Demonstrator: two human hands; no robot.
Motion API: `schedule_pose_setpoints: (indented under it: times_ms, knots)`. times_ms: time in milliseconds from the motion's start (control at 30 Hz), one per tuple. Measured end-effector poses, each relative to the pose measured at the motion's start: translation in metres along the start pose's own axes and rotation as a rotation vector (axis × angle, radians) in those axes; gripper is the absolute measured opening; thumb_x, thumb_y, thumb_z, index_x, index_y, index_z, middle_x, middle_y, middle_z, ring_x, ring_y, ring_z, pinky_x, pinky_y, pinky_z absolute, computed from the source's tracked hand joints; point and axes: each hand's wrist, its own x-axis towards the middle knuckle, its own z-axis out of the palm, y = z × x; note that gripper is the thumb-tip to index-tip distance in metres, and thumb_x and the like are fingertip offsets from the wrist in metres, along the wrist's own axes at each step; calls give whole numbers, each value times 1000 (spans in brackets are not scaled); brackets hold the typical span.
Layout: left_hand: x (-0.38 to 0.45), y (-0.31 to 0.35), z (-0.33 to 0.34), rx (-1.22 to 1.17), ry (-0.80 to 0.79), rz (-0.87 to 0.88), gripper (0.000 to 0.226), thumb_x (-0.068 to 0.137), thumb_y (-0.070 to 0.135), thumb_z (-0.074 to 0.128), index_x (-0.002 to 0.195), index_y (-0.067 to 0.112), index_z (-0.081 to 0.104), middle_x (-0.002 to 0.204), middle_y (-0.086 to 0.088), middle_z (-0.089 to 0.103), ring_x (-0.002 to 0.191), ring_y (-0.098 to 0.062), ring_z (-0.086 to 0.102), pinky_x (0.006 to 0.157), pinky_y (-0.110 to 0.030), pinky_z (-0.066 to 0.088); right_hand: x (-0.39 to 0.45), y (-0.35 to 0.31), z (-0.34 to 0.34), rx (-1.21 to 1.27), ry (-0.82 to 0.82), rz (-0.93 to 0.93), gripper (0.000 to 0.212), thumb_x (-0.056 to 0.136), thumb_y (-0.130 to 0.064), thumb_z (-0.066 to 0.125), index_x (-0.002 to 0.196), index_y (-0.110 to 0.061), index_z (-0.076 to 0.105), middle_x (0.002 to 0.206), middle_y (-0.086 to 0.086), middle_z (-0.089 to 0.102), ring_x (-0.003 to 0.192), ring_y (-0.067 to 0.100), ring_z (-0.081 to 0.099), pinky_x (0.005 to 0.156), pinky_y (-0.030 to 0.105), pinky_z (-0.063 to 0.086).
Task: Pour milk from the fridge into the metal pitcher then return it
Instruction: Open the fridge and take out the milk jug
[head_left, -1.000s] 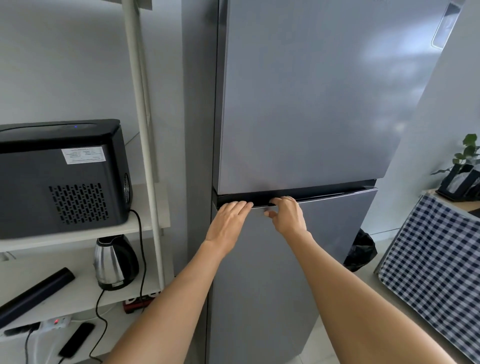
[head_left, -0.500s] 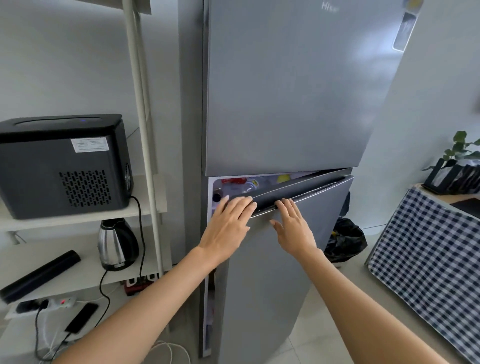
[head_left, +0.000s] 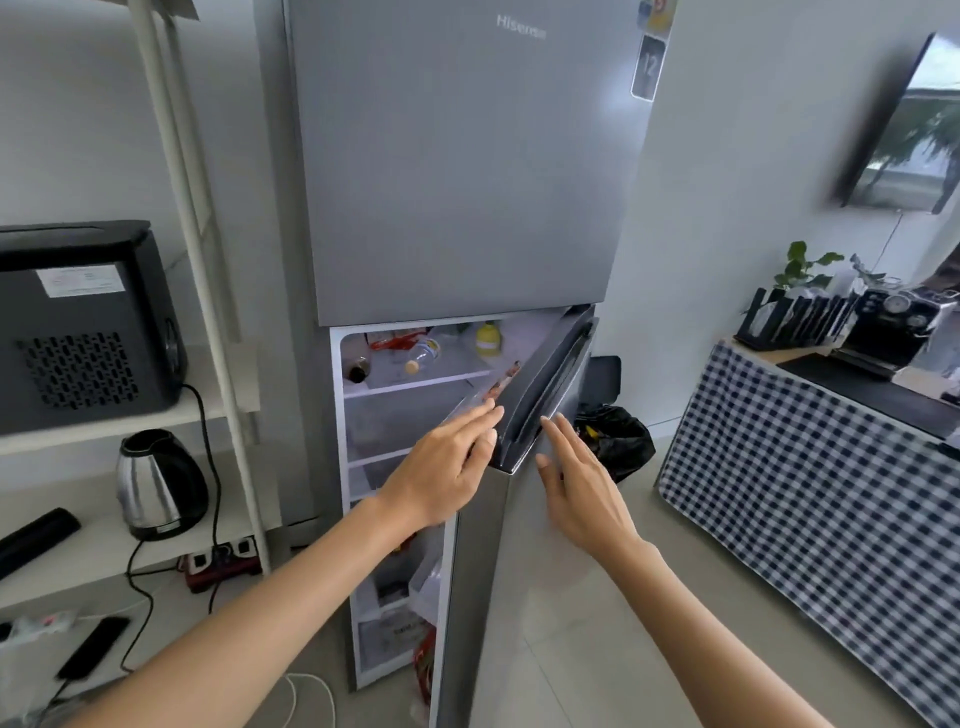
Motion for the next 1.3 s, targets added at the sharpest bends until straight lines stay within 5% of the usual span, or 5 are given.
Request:
schedule_pose_setpoints:
  times_ms: [233, 500, 667, 767, 1300]
  knots:
    - [26, 49, 40, -74, -95, 23, 43, 104, 25, 26, 142, 15, 42, 150, 1, 39, 140, -6, 30, 111, -13, 15, -66, 4, -51, 117, 83, 73, 49, 102, -37, 30, 150, -24, 31, 157, -6, 29, 144, 5, 24, 109, 9, 14]
    - [83, 87, 97, -64, -220, -3, 47, 103, 38, 23, 145, 22, 37, 156, -1, 27, 144, -14, 23, 118, -32, 15, -93, 27, -110, 25, 143, 148, 54, 100, -41, 33, 148, -17, 36, 153, -2, 37, 142, 9, 31, 107, 9, 15]
    - [121, 99, 123, -33, -290, 24, 48, 102, 39, 23, 146, 24, 35, 158, -1, 21, 145, -17, 18, 119, -36, 14, -90, 54, -131, -125, 208, 217, 49, 100, -37, 38, 138, -8, 49, 143, 6, 51, 135, 20, 44, 111, 30, 32]
    - [149, 103, 138, 4, -328, 86, 48, 103, 37, 23, 147, 20, 32, 158, -2, 19, 146, -15, 15, 120, -33, 11, -76, 73, -139, -308, 184, 260, 35, 100, -26, 43, 125, -7, 56, 121, 4, 61, 118, 23, 54, 98, 38, 41]
    - [289, 75, 209, 137, -415, 301, 51, 103, 36, 19, 150, 14, 22, 159, -4, 17, 147, -16, 12, 119, -40, 8, 44, 156, -135, -620, -34, 727, 61, 102, -36, 30, 152, -4, 16, 159, 12, 21, 147, 28, 12, 117, 49, 8]
